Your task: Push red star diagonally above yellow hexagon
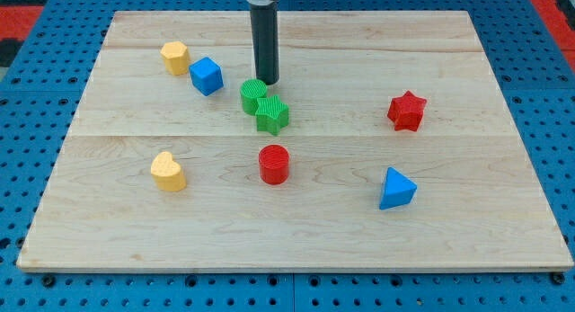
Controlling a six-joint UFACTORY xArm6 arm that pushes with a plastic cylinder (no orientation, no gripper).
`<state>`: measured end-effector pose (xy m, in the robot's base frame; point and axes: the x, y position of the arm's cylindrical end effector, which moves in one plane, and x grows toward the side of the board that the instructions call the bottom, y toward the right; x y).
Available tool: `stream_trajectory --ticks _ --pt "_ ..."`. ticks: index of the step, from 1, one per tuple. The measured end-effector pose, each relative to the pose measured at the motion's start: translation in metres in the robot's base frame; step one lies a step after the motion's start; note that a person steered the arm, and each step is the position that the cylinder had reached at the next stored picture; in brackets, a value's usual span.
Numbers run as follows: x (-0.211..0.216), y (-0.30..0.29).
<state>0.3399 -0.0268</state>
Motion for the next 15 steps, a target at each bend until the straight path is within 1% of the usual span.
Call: stream_trajectory --ticks 4,5,6,7,8,10,12,13,14,15 --pt "0.000 0.008" --pt "-0.001 0.043" --pt "-0.001 0.104" --pt "-0.003 0.123" --pt "0.011 0.132" --pt "0.094 0.135" --pt "0.098 0.207" --pt "0.073 0.214" --pt "0.020 0.202" --pt "-0.012 0.228"
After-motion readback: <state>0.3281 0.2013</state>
